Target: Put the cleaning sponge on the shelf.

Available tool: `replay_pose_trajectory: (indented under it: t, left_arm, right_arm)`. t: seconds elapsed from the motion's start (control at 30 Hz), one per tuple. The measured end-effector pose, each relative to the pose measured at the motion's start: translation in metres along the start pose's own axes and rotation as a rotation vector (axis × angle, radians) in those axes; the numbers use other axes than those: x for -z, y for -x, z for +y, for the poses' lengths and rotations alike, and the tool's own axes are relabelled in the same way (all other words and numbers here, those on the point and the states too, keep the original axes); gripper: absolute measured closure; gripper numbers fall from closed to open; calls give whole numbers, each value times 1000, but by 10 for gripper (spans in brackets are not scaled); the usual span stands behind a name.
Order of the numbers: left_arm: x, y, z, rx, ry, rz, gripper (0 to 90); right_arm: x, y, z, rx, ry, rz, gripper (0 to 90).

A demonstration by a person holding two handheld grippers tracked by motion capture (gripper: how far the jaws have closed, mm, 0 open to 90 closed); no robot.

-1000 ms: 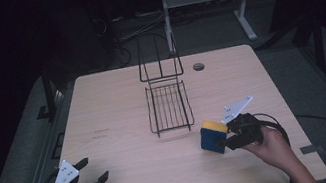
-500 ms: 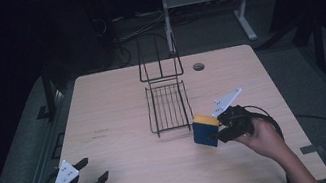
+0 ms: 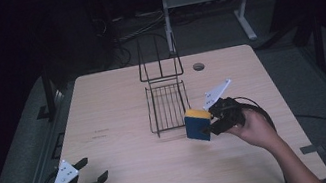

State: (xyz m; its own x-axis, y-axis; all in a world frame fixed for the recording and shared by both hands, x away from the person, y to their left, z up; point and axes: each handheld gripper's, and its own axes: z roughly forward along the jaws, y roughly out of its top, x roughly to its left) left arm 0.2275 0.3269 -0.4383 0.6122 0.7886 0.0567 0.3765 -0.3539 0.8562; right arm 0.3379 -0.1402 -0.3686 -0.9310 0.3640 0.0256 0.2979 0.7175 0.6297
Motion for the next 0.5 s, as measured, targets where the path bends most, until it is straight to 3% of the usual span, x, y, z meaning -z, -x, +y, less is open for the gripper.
replay_pose_trajectory:
  t: [0.4,0.5]
  left_arm:
    - [-1,-1,-1,4,-6,-1,141]
    - [-1,-1,-1,1,-6,-3,141]
  right_arm:
    - [-3,17,16,15,11,36,567]
    - [-5,19,22,37,6,37,567]
